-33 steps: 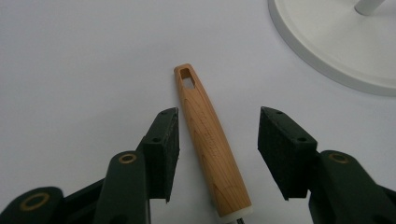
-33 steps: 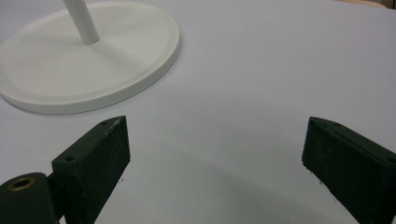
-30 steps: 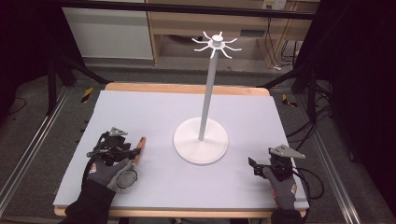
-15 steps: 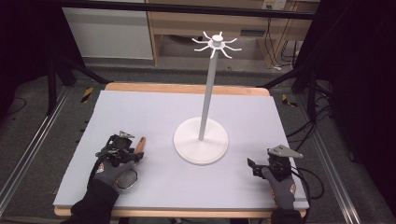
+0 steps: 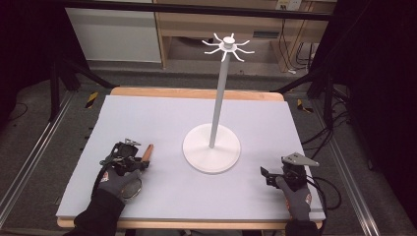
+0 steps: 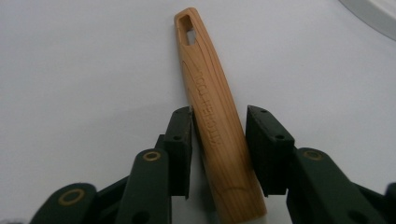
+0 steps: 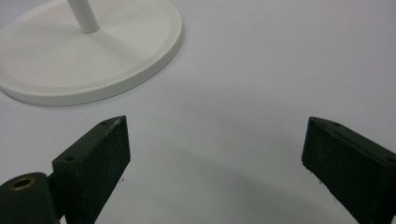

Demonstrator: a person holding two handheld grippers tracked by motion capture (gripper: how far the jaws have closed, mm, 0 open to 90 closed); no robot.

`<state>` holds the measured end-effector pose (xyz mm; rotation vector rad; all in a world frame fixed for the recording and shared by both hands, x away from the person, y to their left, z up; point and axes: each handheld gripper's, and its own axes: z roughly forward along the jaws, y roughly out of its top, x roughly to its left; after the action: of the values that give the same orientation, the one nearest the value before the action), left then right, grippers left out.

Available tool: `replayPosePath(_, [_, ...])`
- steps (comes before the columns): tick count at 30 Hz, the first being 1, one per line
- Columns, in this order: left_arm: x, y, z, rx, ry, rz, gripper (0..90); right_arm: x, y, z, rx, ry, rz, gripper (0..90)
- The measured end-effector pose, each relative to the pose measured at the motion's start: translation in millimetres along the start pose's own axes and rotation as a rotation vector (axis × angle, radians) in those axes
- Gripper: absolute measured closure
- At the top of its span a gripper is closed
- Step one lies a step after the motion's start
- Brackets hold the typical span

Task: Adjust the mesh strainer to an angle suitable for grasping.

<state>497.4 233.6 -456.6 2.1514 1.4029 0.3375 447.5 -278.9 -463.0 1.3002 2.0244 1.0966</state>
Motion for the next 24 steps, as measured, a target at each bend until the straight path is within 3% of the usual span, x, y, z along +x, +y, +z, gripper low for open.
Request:
replayPosePath(8, [2.1,0.1,0.6,0.007,-0.013,-0.016,62.0,0.5,0.0,0.5,0.003,0.0,0.002,8.2])
replayPosePath(14, [0.9,1.1,1.6,0.022,0.001,-0.011,64.5,-0.2,0.1,0.0,0.0,0.001,0.005,8.2])
replayPosePath(16, [0.0,0.7,-0.5,0.012,0.02,0.017,69.7,-0.4,0.3,-0.1,0.001,0.001,0.003,8.2])
replayPosePath(24, [-1.6,1.4,-7.0,0.0,0.024,0.053,69.8,-0.8,0.5,-0.5,0.001,0.001,0.001,8.1])
